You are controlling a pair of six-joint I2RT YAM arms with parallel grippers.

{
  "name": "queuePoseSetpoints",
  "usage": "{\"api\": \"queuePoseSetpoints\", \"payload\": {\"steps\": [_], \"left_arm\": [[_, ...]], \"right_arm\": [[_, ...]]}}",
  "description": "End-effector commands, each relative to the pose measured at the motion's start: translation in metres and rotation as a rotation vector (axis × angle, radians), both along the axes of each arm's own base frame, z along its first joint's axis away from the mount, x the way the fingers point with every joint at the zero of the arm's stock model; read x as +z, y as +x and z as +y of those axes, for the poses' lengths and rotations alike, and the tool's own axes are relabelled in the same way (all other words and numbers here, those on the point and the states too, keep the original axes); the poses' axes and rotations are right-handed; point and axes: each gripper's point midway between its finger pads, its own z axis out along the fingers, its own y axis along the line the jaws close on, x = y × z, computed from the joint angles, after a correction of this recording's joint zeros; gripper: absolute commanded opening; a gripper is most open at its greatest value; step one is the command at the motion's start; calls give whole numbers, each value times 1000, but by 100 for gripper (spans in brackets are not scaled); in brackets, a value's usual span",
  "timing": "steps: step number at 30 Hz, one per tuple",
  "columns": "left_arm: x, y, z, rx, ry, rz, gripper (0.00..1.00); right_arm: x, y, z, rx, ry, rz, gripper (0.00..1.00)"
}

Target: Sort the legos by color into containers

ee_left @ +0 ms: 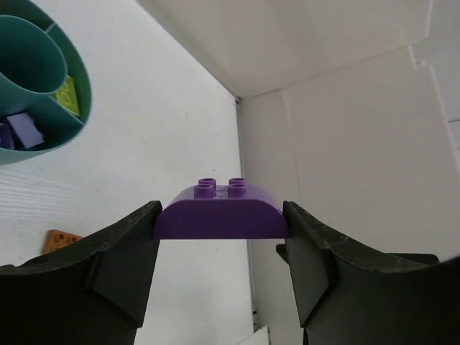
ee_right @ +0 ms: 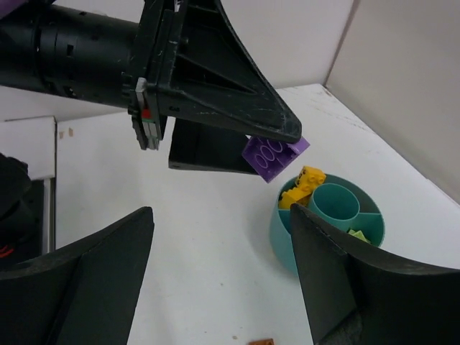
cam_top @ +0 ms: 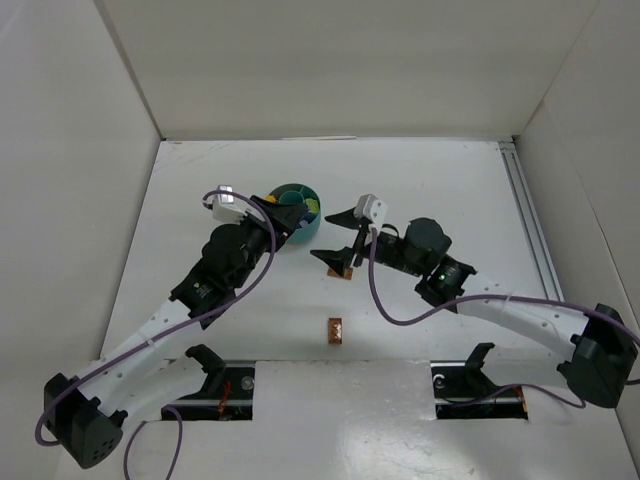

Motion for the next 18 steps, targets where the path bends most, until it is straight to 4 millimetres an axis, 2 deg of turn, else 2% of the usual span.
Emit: {"api": "queuePoseSetpoints", "payload": {"steps": [1, 4, 8, 10, 11, 13, 14, 17, 18], "left_arm": [[46, -6, -13, -55, -152, -101, 6], [50, -10, -17, -62, -165, -115, 6], [54, -13, -20, -84, -154, -129, 6], [54, -15, -23, -105, -154, -129, 6], [61, -18, -23, -118, -156, -154, 6], [59, -23, -28, -162, -119, -172, 6], [66, -27, -27, -179, -108, -197, 7], [70, -32, -29, -216, -18, -211, 9], [79, -36, -27, -225, -13, -230, 9]], "right_arm": [[43, 3, -2, -63, 117, -3, 81], [50, 17, -7, -143, 142, 11, 81], [61, 23, 0, -145, 149, -8, 81], [61, 27, 5, -145, 144, -5, 81], [62, 28, 7, -139, 134, -23, 81], [68, 25, 12, -108, 120, -61, 80], [74, 24, 12, -98, 106, -102, 80], [67, 11, 20, -4, 16, -150, 78], [71, 6, 19, 24, -7, -207, 78]]}}
